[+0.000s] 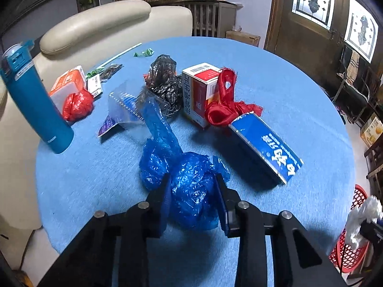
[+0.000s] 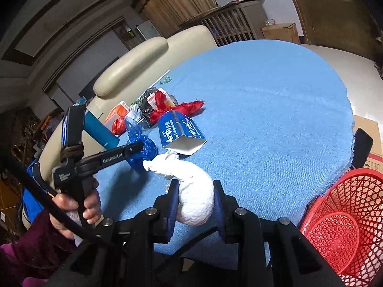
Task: Collect trash
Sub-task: 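Grasp the blue plastic bag with the left gripper while the right gripper holds the tissue, then carry both items over the red wastebasket and open both grippers to drop them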
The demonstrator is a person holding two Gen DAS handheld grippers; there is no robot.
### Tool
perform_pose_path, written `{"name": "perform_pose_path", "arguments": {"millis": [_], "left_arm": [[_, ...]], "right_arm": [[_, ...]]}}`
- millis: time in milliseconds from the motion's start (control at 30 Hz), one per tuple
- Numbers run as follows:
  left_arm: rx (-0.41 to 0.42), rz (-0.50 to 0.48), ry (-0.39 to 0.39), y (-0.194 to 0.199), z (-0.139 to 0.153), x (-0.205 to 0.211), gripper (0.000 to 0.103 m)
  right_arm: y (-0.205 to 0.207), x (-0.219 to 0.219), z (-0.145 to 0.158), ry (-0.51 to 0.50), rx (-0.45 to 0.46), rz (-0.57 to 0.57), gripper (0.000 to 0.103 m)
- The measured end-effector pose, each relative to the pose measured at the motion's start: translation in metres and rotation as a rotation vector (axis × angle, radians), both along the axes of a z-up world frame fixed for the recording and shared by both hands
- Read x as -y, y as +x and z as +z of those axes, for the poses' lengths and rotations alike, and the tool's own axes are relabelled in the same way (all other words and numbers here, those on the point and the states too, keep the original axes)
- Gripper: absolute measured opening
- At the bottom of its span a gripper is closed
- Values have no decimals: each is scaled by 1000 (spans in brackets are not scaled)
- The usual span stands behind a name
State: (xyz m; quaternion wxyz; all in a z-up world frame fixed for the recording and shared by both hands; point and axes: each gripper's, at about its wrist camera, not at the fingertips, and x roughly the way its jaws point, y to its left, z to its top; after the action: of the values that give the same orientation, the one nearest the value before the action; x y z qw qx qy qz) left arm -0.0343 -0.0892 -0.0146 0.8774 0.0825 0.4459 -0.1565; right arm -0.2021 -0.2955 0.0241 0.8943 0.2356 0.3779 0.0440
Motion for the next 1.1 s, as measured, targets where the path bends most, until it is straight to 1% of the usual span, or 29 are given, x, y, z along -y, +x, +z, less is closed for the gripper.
{"name": "perform_pose_path", "arguments": {"millis": [100, 300, 400, 567, 867, 1100], "left_arm": [[19, 8, -16, -10, 6, -10, 34], [93, 12, -25, -34, 23, -23, 34], [110, 8, -29, -44, 27, -25, 34], [152, -35, -32, -63, 38, -19, 34], [243, -94, -49, -89, 71, -8, 34], [261, -173, -63, -105, 89, 5, 34]], "right_arm": [[-3, -2, 1, -3, 13, -12, 29], [-3, -6, 2, 4, 22, -23, 29], [-2, -10, 1, 3, 27, -24, 29], [-4, -12, 2, -8, 38, -34, 29], [-11, 3, 5, 11, 59, -82, 29], [-23, 13, 17, -11, 97, -120, 29]]}}
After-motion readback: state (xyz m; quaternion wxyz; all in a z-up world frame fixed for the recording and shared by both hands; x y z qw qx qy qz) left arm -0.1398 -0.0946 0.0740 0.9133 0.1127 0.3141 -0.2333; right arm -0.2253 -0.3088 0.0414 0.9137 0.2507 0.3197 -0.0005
